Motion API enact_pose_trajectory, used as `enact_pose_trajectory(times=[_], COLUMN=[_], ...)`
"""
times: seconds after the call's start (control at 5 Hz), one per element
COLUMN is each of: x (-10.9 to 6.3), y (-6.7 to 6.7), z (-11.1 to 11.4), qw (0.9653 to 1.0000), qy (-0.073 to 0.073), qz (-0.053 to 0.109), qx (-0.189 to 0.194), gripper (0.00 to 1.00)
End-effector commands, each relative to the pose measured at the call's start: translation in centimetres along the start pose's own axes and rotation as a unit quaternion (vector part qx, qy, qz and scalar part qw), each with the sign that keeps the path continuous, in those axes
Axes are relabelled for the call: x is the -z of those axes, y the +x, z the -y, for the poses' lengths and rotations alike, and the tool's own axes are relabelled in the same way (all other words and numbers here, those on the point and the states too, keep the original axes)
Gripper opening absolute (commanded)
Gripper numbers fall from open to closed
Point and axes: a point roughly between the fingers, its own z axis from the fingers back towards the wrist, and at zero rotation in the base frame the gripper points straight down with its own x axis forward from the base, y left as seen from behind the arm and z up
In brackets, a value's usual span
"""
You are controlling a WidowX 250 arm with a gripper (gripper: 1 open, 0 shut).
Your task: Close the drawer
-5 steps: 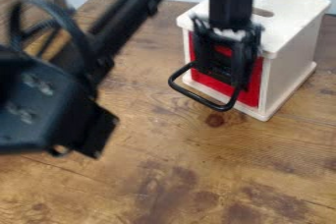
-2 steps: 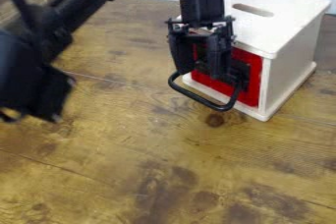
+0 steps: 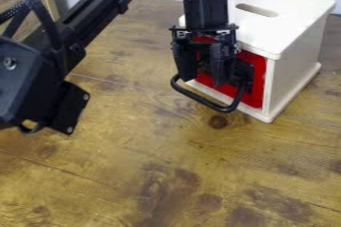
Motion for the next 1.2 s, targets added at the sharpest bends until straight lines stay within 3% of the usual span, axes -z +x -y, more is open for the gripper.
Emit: enact_pose_trajectory(times=[0.0,0.8,1.0], x=[-4.4,-1.0,-1.8], y=[1.5,0.9,0.6], z=[1.0,3.5,4.0], qw=[0.9977,0.9956,0.9978], qy=[0.009,-0.005,-0.015], qz=[0.032,0.024,0.037], qx=[0.059,0.09,0.054], gripper=[1.0,1.0,1.0])
